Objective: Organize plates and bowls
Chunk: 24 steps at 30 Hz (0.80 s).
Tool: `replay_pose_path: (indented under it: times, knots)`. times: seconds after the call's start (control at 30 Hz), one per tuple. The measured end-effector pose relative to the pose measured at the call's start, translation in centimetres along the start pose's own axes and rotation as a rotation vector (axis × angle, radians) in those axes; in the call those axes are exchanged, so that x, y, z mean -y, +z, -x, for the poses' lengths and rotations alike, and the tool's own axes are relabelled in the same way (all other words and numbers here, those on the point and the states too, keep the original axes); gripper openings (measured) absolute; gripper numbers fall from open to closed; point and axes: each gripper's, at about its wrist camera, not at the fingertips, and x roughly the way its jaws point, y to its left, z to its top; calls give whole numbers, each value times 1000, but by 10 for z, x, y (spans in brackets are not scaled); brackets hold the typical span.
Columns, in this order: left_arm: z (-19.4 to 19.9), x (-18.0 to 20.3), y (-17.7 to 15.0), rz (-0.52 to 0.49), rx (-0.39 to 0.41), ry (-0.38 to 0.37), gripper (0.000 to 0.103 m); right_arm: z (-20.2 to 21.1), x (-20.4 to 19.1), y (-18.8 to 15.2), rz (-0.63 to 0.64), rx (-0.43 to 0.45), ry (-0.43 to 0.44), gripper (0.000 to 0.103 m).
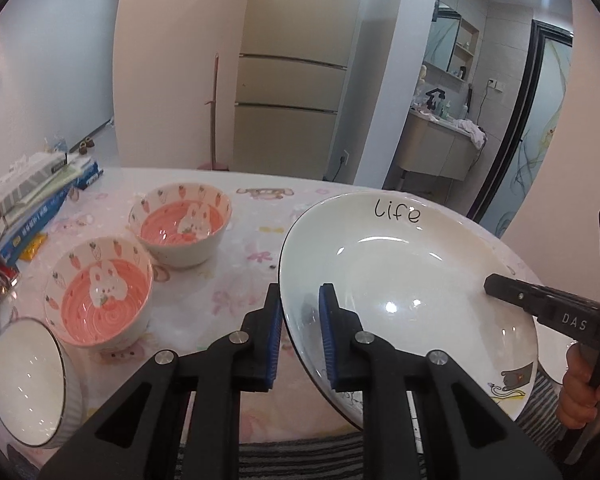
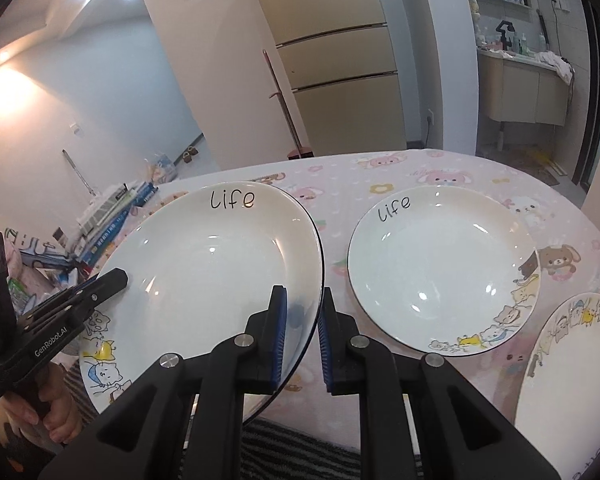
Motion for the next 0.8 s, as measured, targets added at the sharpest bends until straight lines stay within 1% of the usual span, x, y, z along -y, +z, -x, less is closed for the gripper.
replay_pose_path:
  times: [0.07,0.13,0.23,0.3,0.37,0.43,0.5,0.53,0.63,0.73,0.8]
  knots:
    - [5,13,8,-21,13,3,16,12,6,6,-8,24,-9,16]
    - [5,24,19,-27,16,-19,16,27,15,14,-17,57,-32,16]
    - [-8,43,35,-20,-11,-70,16,44,34,23,-35,78,-75,16]
    - [-15,61,39,-47,-16,-91,16,53,48,25,-30,95,-133,16]
    - [-26,83,40,-80,-25,-103,16,57,65,27,-57,90,-155,16]
    - [-45,101,41,-94,-79,-127,16,59,82,29,-79,88,-186,16]
    - [-61,116,40,-85,-131,-164,16,58,101,28,-101,86,-218,16]
    - [-65,123,38,-93,-138,-168,16,56,107,27,-114,81,-223,16]
    - [-77,144,34,-139,-131,-143,16,47,129,20,-155,53,-219,16]
    - [-89,151,35,-133,-150,-143,16,36,142,13,-175,24,-214,16]
    - [-95,155,37,-144,-146,-132,16,29,146,12,-182,11,-212,16]
